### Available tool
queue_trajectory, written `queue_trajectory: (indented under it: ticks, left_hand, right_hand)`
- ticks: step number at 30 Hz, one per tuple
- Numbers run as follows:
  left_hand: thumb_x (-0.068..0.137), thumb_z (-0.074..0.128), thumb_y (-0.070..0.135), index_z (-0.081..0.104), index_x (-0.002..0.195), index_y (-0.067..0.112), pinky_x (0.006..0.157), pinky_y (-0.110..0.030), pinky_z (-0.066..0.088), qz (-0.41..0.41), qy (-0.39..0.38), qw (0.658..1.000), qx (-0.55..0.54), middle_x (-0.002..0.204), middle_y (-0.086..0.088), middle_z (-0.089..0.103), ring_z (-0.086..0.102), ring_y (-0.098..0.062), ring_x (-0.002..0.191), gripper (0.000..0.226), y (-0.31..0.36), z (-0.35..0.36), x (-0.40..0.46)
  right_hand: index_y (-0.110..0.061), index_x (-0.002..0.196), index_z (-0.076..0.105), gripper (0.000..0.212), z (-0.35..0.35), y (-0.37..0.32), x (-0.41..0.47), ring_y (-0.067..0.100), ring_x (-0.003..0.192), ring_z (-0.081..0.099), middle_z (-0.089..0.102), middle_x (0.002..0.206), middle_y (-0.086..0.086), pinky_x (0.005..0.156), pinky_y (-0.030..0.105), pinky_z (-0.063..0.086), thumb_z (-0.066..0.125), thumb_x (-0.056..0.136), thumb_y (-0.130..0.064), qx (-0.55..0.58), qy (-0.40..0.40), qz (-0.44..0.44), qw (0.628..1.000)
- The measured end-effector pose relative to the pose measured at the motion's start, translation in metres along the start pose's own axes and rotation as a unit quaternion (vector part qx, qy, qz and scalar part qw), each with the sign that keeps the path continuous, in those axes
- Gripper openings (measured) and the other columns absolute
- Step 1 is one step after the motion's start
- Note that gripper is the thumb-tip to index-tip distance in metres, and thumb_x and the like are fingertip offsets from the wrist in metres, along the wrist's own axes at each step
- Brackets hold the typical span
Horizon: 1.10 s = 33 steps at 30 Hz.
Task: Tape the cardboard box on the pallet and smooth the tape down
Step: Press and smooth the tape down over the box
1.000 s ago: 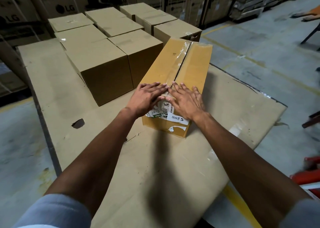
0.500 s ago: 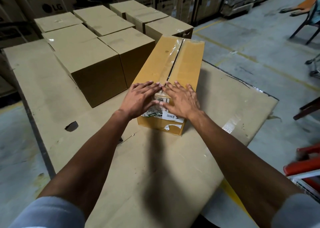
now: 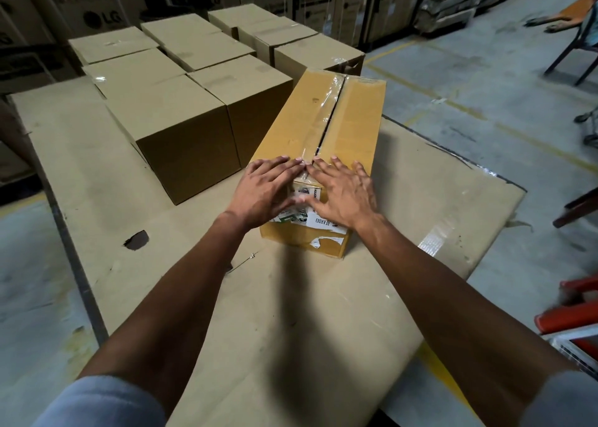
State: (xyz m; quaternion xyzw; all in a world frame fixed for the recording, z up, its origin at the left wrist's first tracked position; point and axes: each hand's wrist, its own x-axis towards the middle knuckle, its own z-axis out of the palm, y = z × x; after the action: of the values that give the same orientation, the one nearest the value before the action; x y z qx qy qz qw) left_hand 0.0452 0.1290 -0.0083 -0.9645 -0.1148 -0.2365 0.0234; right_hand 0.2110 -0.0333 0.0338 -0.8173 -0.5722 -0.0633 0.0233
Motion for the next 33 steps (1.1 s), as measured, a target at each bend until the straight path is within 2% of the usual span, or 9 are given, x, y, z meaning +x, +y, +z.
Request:
queue_trajectory:
  ticks: [2, 6, 9, 15, 17, 20, 22, 26, 33]
  left_hand:
    - [0.112, 0.039, 0.058, 0.041, 0.164, 0.026, 0.116, -0.048, 0.034, -0.02, 0.006, 1.0, -0.002, 0.167, 0.003, 0.047, 0.041, -0.023, 0.156, 0.061, 0.003, 0.0, 0.002]
    - [0.113, 0.036, 0.057, 0.045, 0.162, 0.025, 0.112, -0.047, 0.036, -0.028, 0.024, 0.999, 0.012, 0.164, 0.003, 0.051, 0.045, -0.023, 0.153, 0.059, 0.007, 0.005, 0.003]
    - [0.11, 0.046, 0.056, 0.045, 0.162, 0.024, 0.112, -0.046, 0.035, -0.019, 0.024, 1.0, 0.007, 0.165, 0.004, 0.049, 0.044, -0.023, 0.153, 0.061, 0.004, 0.005, 0.004]
    - [0.094, 0.074, 0.052, 0.035, 0.166, 0.024, 0.116, -0.046, 0.031, 0.002, -0.02, 1.0, 0.016, 0.173, 0.004, 0.037, 0.036, -0.023, 0.158, 0.087, -0.002, 0.0, -0.001]
    - [0.101, 0.063, 0.057, 0.037, 0.166, 0.024, 0.118, -0.047, 0.031, -0.004, -0.018, 1.0, 0.001, 0.171, 0.004, 0.04, 0.035, -0.023, 0.158, 0.077, 0.0, -0.003, 0.0]
    - [0.113, 0.036, 0.055, 0.042, 0.164, 0.027, 0.118, -0.046, 0.03, -0.033, -0.011, 0.999, -0.021, 0.168, 0.005, 0.045, 0.036, -0.019, 0.158, 0.058, 0.006, -0.004, 0.002]
    - [0.116, 0.032, 0.05, 0.045, 0.162, 0.028, 0.115, -0.045, 0.032, -0.041, -0.001, 0.999, -0.013, 0.166, 0.006, 0.048, 0.039, -0.019, 0.156, 0.053, 0.007, 0.0, 0.003]
    - [0.114, 0.043, 0.049, 0.046, 0.161, 0.025, 0.112, -0.045, 0.034, -0.028, 0.012, 1.0, 0.0, 0.166, 0.005, 0.048, 0.042, -0.022, 0.155, 0.053, 0.002, 0.005, 0.004]
    - [0.098, 0.072, 0.049, 0.04, 0.164, 0.021, 0.114, -0.047, 0.031, 0.003, -0.008, 1.0, 0.002, 0.17, 0.002, 0.042, 0.036, -0.024, 0.158, 0.079, 0.0, 0.0, -0.001]
  right_hand:
    - [-0.041, 0.164, 0.026, 0.078, -0.001, -0.002, 0.001, 0.021, 0.161, 0.026, 0.027, 0.172, -0.011, 0.129, 0.06, 0.017, 0.018, 0.099, -0.082, 0.015, 0.008, 0.016, 1.0]
    - [-0.039, 0.164, 0.027, 0.075, 0.0, -0.003, 0.0, 0.022, 0.16, 0.028, 0.029, 0.172, -0.011, 0.128, 0.06, 0.02, 0.017, 0.101, -0.077, 0.002, 0.02, 0.012, 1.0]
    - [-0.038, 0.165, 0.024, 0.083, 0.001, -0.001, 0.001, 0.022, 0.161, 0.026, 0.026, 0.173, -0.012, 0.129, 0.06, 0.019, 0.015, 0.096, -0.084, -0.008, 0.008, 0.009, 1.0]
    - [-0.038, 0.166, 0.019, 0.086, 0.002, -0.003, 0.0, 0.023, 0.161, 0.024, 0.022, 0.174, -0.011, 0.129, 0.06, 0.019, 0.038, 0.095, -0.082, -0.023, 0.002, 0.004, 1.0]
    - [-0.037, 0.167, 0.019, 0.088, 0.001, -0.001, -0.001, 0.024, 0.161, 0.025, 0.02, 0.175, -0.009, 0.128, 0.06, 0.021, 0.041, 0.094, -0.081, -0.027, 0.005, -0.004, 1.0]
    - [-0.039, 0.166, 0.022, 0.08, 0.0, -0.002, -0.002, 0.023, 0.16, 0.028, 0.02, 0.175, -0.008, 0.127, 0.06, 0.023, 0.022, 0.098, -0.081, -0.008, 0.019, 0.006, 1.0]
    - [-0.041, 0.165, 0.025, 0.075, -0.001, -0.005, -0.002, 0.022, 0.159, 0.03, 0.022, 0.175, -0.009, 0.127, 0.06, 0.024, 0.016, 0.101, -0.079, 0.003, 0.03, 0.019, 0.999]
    - [-0.04, 0.165, 0.026, 0.076, 0.002, -0.007, -0.002, 0.023, 0.159, 0.032, 0.023, 0.174, -0.009, 0.125, 0.06, 0.025, 0.023, 0.1, -0.08, -0.005, 0.037, 0.015, 0.999]
    - [-0.039, 0.167, 0.018, 0.091, 0.004, -0.003, -0.002, 0.023, 0.16, 0.028, 0.015, 0.176, -0.011, 0.125, 0.061, 0.026, 0.048, 0.092, -0.08, -0.036, 0.022, 0.001, 0.999]
